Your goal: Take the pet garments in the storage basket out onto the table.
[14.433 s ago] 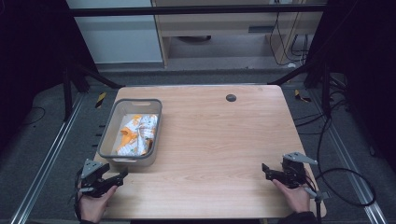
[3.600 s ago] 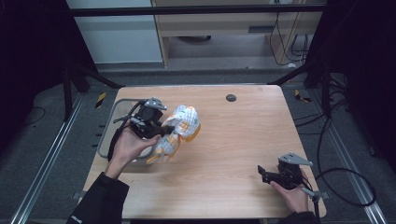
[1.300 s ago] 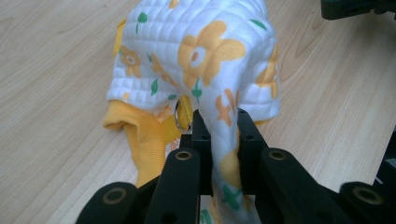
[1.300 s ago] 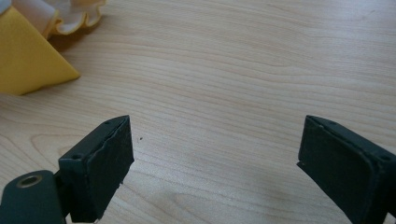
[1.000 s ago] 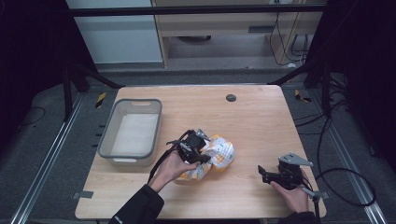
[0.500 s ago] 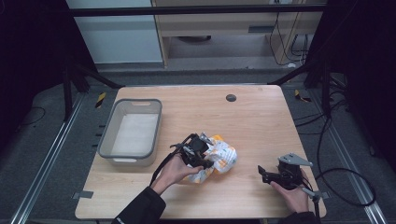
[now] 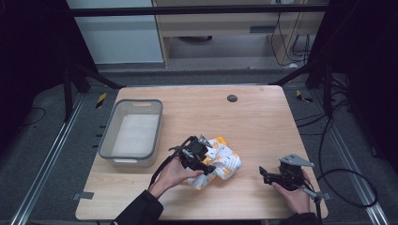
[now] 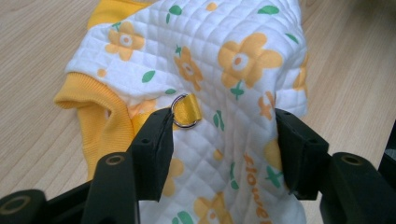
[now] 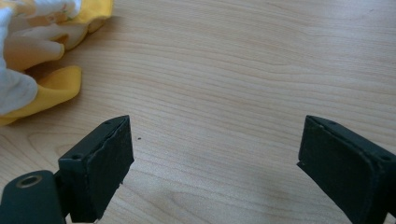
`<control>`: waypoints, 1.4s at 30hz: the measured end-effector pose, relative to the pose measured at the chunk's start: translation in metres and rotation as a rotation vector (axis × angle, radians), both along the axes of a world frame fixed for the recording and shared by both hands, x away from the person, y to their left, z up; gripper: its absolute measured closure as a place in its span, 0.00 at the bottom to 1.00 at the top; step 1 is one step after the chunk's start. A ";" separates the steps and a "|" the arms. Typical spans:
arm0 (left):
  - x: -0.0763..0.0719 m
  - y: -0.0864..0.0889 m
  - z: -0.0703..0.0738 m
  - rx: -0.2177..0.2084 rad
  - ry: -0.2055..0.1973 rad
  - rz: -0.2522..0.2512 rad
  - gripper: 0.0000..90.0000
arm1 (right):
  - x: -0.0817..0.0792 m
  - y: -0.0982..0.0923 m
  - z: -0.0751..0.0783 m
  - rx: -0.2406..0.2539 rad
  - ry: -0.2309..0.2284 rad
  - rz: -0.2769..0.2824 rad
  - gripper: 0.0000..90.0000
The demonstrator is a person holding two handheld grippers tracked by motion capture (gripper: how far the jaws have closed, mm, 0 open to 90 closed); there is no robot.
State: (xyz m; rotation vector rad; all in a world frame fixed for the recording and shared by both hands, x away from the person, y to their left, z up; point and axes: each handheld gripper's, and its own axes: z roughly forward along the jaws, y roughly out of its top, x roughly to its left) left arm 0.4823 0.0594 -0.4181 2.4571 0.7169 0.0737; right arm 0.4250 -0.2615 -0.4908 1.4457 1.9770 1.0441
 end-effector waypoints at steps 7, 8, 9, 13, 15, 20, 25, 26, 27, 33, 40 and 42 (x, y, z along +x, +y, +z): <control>-0.009 0.003 0.007 -0.023 -0.012 -0.018 0.41 | 0.000 0.000 0.000 -0.007 -0.006 0.000 0.11; -0.010 0.003 0.008 -0.025 -0.014 -0.021 0.41 | 0.000 0.000 0.000 -0.006 -0.006 0.001 0.11; -0.012 0.004 0.009 -0.032 -0.017 -0.019 0.41 | 0.000 0.000 0.000 -0.006 -0.006 0.001 0.11; -0.017 0.009 0.015 -0.048 -0.028 -0.025 0.40 | 0.000 0.000 0.000 -0.007 -0.006 0.000 0.11; -0.020 0.014 0.018 -0.060 -0.033 -0.021 0.39 | 0.000 0.000 0.000 -0.007 -0.007 -0.001 0.11; -0.026 0.027 0.024 -0.077 -0.055 -0.001 0.38 | 0.000 -0.001 0.000 -0.005 -0.007 -0.003 0.11; -0.031 0.046 0.030 -0.114 -0.081 0.029 0.38 | -0.001 -0.001 0.000 -0.006 -0.008 -0.007 0.11; -0.033 0.050 0.030 -0.119 -0.086 0.035 0.38 | -0.001 -0.001 0.000 -0.006 -0.008 -0.008 0.11; -0.034 0.054 0.029 -0.125 -0.091 0.041 0.38 | -0.001 -0.001 -0.001 -0.006 -0.008 -0.007 0.11; -0.041 0.080 0.025 -0.161 -0.118 0.092 0.37 | -0.001 -0.001 -0.001 -0.005 -0.005 -0.013 0.11; -0.051 0.106 0.011 -0.202 -0.158 0.166 0.35 | -0.002 -0.002 -0.001 -0.004 -0.007 -0.012 0.11; -0.055 0.113 0.006 -0.208 -0.169 0.184 0.35 | -0.002 -0.002 -0.001 -0.006 -0.008 -0.015 0.11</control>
